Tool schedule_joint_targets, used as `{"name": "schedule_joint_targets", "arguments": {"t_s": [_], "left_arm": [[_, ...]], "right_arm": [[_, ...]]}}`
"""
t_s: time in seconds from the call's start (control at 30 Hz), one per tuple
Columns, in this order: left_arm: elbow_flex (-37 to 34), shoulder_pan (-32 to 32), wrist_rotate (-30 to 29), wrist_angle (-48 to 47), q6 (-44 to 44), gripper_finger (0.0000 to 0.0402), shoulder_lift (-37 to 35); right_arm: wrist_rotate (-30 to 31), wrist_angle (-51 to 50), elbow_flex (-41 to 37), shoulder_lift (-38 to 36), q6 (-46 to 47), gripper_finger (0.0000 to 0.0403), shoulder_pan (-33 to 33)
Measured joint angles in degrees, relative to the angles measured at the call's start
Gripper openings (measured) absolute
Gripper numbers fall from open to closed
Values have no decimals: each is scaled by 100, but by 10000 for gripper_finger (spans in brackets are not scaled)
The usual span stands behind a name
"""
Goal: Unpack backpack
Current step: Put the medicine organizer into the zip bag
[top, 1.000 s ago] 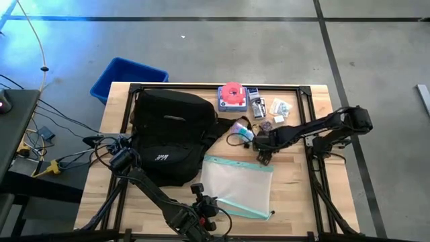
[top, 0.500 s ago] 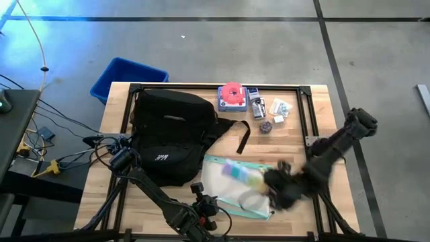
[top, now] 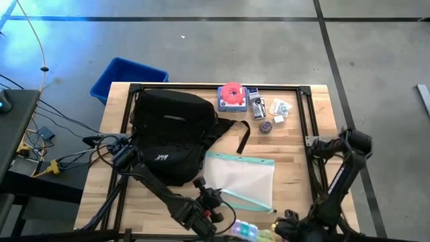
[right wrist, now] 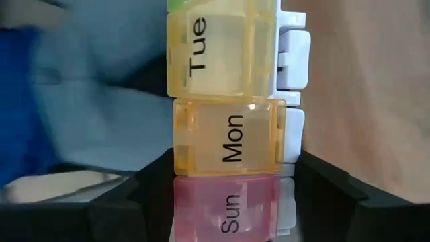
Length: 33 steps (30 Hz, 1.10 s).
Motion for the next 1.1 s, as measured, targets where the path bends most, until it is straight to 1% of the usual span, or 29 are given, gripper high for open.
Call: {"name": "schedule_joint_targets", "arguments": {"t_s": [0.1,0.2,0.27,0.33,0.4,0.57,0.73,0.87,0.9,0.93,1.03,1.1], "left_arm": [[0,8,-2,190,14,0,0],[0,2,8,438,232,0,0],[0,-8,18,707,386,0,0],[0,-8,91,990,626,0,0],[0,-8,208,1199,808,0,0],[2,-8,210,1319,952,0,0],[2,3,224,1315,922,0,2],[2,3,233,1304,920,0,2],[2,0,225,1282,920,0,2],[-2,3,221,1268,918,0,2],[-2,7,237,1334,916,0,2],[0,7,240,1321,914,0,2]], "right_arm": [[-138,-239,6,11,385,219,-261],[-239,-599,4,9,495,219,-599],[-500,-734,6,5,424,219,-874],[-642,-868,6,21,78,219,-1162],[-655,-867,6,33,-395,219,-1448],[-753,-765,6,35,-1408,219,-2027],[-817,-559,6,157,-2025,219,-2333],[-710,-500,6,337,-2180,219,-2442],[-602,-505,6,389,-2220,223,-2461],[-483,-510,6,435,-2241,236,-2479],[-107,-450,6,523,-2280,287,-2522],[146,-437,15,534,-2237,314,-2559]]}}
